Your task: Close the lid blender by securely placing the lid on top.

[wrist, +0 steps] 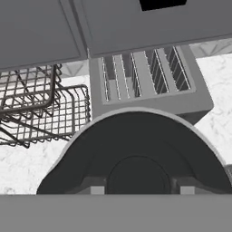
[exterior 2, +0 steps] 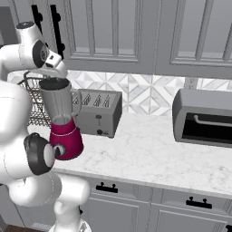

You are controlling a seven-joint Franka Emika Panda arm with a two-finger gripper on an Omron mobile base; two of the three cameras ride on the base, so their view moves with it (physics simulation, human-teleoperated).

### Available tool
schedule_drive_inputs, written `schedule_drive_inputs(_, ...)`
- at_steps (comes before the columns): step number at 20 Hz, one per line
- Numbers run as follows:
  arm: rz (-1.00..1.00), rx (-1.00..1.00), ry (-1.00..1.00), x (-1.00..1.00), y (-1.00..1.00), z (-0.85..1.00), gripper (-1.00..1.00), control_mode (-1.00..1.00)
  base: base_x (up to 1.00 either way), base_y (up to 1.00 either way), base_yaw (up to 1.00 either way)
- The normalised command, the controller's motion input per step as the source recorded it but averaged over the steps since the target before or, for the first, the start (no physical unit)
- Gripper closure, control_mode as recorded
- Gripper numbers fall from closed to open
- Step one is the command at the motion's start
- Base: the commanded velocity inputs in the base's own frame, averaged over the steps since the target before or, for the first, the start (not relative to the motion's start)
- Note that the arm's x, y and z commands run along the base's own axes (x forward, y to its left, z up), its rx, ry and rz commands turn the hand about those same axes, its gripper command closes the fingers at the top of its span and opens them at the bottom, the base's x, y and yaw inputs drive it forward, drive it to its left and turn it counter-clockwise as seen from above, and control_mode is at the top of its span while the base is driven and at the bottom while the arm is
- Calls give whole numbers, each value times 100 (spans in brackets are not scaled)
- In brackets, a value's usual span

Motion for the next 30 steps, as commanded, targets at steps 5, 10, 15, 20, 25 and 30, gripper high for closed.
schedule_drive_inputs(5,0,3,-5,0,7,-51,100,-100,0,0,0)
schedule_drive_inputs(10,0,-11,0,0,1,-100,100,-100,0,0,0)
schedule_drive_inputs(15,0,-9,-3,-10,8,-83,100,-100,0,0,0)
schedule_drive_inputs(20,0,-5,2,-41,1,-34,-100,-100,0,0,0)
schedule_drive_inputs(25,0,-2,8,-60,0,-5,-100,-100,0,0,0)
schedule_drive_inputs(30,0,-2,8,-94,-1,-6,-100,-100,0,0,0)
